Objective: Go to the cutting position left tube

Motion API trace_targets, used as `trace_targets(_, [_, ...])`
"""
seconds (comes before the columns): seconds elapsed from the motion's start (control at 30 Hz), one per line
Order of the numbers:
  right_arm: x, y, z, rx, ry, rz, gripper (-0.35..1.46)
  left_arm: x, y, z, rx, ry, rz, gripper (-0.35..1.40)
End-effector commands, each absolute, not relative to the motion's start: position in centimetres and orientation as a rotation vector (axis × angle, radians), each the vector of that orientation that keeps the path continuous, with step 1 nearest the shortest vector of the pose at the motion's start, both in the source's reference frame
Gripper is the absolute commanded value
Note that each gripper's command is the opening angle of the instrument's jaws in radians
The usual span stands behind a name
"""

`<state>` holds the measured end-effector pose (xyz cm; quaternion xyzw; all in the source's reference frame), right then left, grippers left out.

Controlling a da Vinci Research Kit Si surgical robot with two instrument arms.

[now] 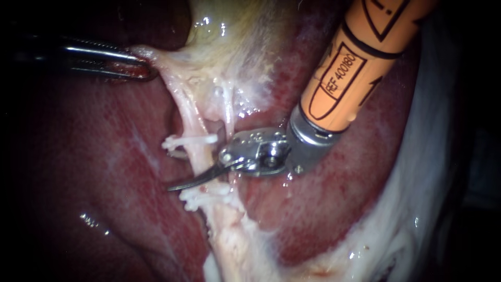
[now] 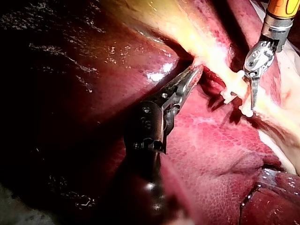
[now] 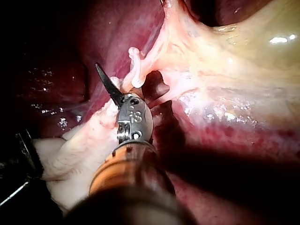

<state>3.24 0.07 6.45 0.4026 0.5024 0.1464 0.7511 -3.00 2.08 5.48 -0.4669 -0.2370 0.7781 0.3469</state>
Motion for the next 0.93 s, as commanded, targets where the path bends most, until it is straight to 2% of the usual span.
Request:
trace_targets(0.03, [3.25, 0.06, 6.43, 0.890, 1.101, 0.321, 1.35, -3.00, 2.08, 5.49, -1.211, -0.615, 2.018, -0.35])
trace_targets(0.5, [3.36, -0.07, 6.16, 0.911, 1.131, 0.309, 1.35, -3.00, 2.08, 5.49, -1.211, -0.615, 2.019, -0.35])
trace_targets(0.93, [3.37, -0.08, 6.15, 0.912, 1.131, 0.309, 1.35, -3.00, 2.08, 5.49, -1.211, -0.615, 2.019, -0.35])
